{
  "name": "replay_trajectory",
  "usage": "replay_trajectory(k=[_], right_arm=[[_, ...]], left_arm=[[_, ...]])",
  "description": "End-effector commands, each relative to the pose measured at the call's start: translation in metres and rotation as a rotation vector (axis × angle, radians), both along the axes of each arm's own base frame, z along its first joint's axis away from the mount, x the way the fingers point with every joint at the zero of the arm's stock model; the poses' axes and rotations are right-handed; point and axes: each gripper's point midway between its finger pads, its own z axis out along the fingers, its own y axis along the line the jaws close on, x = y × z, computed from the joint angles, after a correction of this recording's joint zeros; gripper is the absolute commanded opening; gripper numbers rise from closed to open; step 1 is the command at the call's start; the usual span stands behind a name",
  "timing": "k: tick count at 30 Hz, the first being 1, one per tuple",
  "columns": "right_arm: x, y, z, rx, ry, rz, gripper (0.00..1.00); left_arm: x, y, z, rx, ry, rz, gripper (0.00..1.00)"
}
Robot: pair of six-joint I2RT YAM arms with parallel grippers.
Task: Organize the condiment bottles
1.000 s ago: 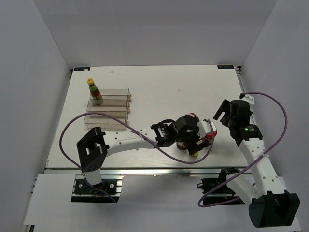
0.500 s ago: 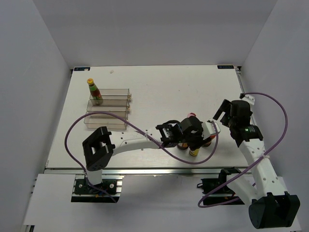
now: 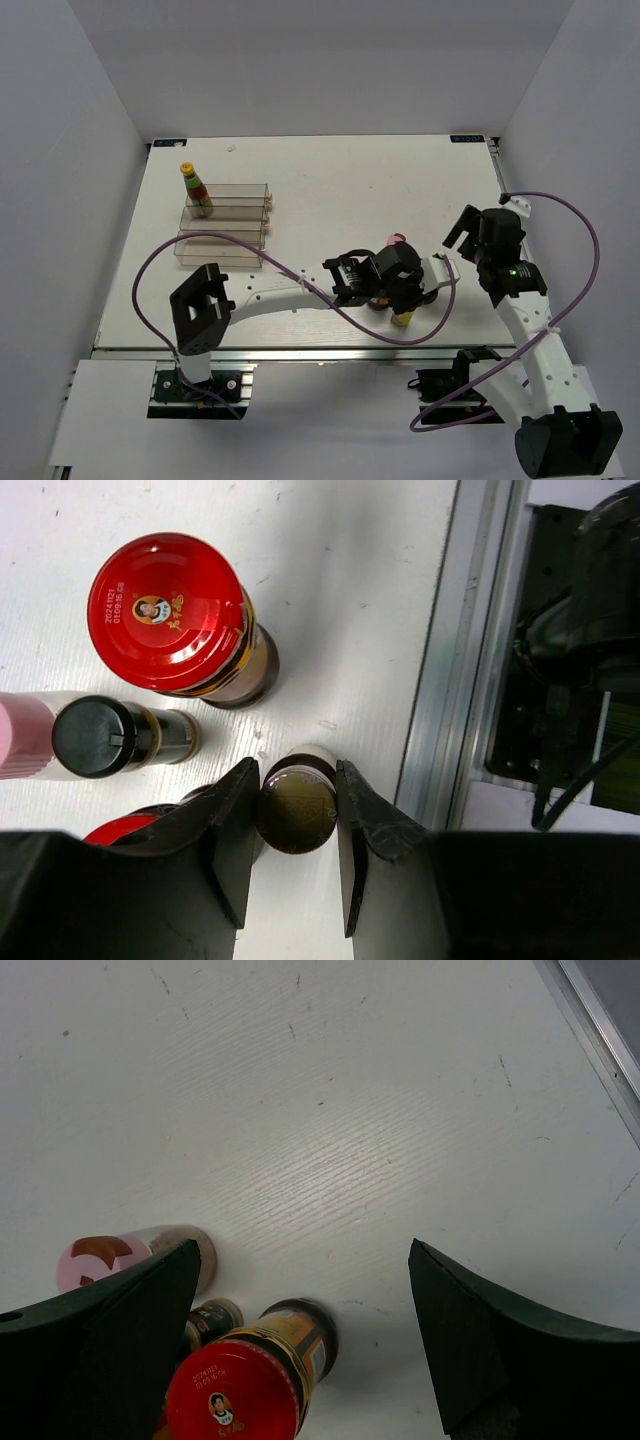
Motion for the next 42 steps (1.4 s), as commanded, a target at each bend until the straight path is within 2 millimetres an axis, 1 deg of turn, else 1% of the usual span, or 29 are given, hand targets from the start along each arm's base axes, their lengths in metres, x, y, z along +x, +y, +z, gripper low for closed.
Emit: replay_trajectory(k=[1, 3, 4, 6, 7, 8, 10, 11, 12, 13, 16, 17, 20, 21, 22, 24, 26, 27, 29, 30, 31, 32, 34, 35, 37, 38, 40, 41, 42], right_arm=[[0.004, -0.004, 0.011, -0.016, -0.046, -0.012, 0.89], [0.003, -0.004, 0.010, -0.016, -0.046, -0.012, 0.89], [0.004, -0.004, 0.011, -0.013, -0.049, -0.012, 0.89], [0.004, -0.004, 0.011, -0.014, -0.052, -0.011, 0.89], [0.003, -0.004, 0.012, -0.014, -0.055, -0.011, 0.89], [0.003, -0.005, 0.013, -0.014, -0.057, -0.013, 0.89], [0.003, -0.005, 0.014, -0.015, -0.062, -0.018, 0.89], [0.003, -0.006, 0.015, -0.016, -0.065, -0.019, 0.89], [0.003, -0.006, 0.014, -0.016, -0.065, -0.020, 0.89], [0.002, -0.006, 0.016, -0.016, -0.071, -0.020, 0.89], [0.002, -0.006, 0.020, -0.016, -0.089, -0.021, 0.89], [0.002, -0.007, 0.020, -0.016, -0.091, -0.022, 0.89], [0.003, -0.006, 0.022, -0.016, -0.104, -0.021, 0.89], [0.003, -0.007, 0.023, -0.016, -0.108, -0.026, 0.89], [0.002, -0.008, 0.023, -0.018, -0.111, -0.027, 0.89], [0.002, -0.009, 0.025, -0.019, -0.117, -0.033, 0.89], [0.002, -0.011, 0.024, -0.026, -0.121, -0.041, 0.89], [0.002, -0.011, 0.024, -0.027, -0.124, -0.046, 0.89], [0.003, -0.012, 0.025, -0.028, -0.131, -0.050, 0.89], [0.003, -0.012, 0.025, -0.029, -0.130, -0.050, 0.89], [0.003, -0.012, 0.025, -0.029, -0.129, -0.048, 0.89], [0.003, -0.012, 0.025, -0.029, -0.130, -0.050, 0.89], [0.005, -0.012, 0.025, -0.032, -0.131, -0.052, 0.90], [0.006, -0.013, 0.025, -0.033, -0.133, -0.054, 0.89], [0.008, -0.014, 0.026, -0.040, -0.137, -0.054, 0.89], [0.008, -0.014, 0.026, -0.042, -0.137, -0.056, 0.89], [0.009, -0.015, 0.026, -0.049, -0.136, -0.057, 0.89], [0.009, -0.016, 0.026, -0.051, -0.134, -0.061, 0.89], [0.009, -0.017, 0.025, -0.055, -0.132, -0.066, 0.89]], left_arm=[[-0.009, -0.010, 0.099, -0.233, -0.061, -0.058, 0.01], [-0.009, -0.008, 0.117, -0.271, -0.079, -0.060, 0.00], [-0.010, -0.004, 0.131, -0.300, -0.091, -0.063, 0.00], [-0.011, -0.001, 0.149, -0.338, -0.114, -0.067, 0.00], [-0.012, 0.004, 0.164, -0.367, -0.129, -0.064, 0.00], [-0.011, 0.006, 0.175, -0.398, -0.144, -0.056, 0.00], [-0.004, 0.014, 0.189, -0.427, -0.184, -0.018, 0.00], [0.000, 0.020, 0.205, -0.464, -0.215, 0.012, 0.00], [0.009, 0.026, 0.213, -0.478, -0.243, 0.064, 0.00], [0.027, 0.036, 0.222, -0.483, -0.279, 0.163, 0.00], [0.068, 0.064, 0.242, -0.505, -0.296, 0.327, 0.00], [0.094, 0.084, 0.244, -0.498, -0.298, 0.406, 0.00], [0.139, 0.126, 0.253, -0.518, -0.293, 0.610, 0.00], [0.161, 0.153, 0.259, -0.531, -0.312, 0.703, 0.00], [0.172, 0.166, 0.259, -0.526, -0.330, 0.756, 0.00], [0.202, 0.215, 0.254, -0.497, -0.392, 0.968, 0.00], [0.217, 0.248, 0.251, -0.488, -0.413, 1.079, 0.00], [0.233, 0.278, 0.241, -0.478, -0.407, 1.172, 0.00], [0.243, 0.303, 0.239, -0.507, -0.381, 1.227, 0.00], [0.254, 0.329, 0.231, -0.503, -0.384, 1.297, 0.00], [0.258, 0.339, 0.231, -0.507, -0.390, 1.317, 0.00], [0.267, 0.359, 0.229, -0.500, -0.401, 1.359, 0.00], [0.277, 0.372, 0.217, -0.474, -0.385, 1.388, 0.00], [0.284, 0.388, 0.215, -0.468, -0.392, 1.424, 0.00], [0.294, 0.402, 0.208, -0.458, -0.389, 1.469, 0.00], [0.306, 0.417, 0.197, -0.433, -0.380, 1.507, 0.00], [0.317, 0.423, 0.190, -0.431, -0.341, 1.513, 0.00], [0.326, 0.434, 0.177, -0.402, -0.327, 1.542, 0.00], [0.329, 0.437, 0.173, -0.395, -0.317, 1.556, 0.00]])
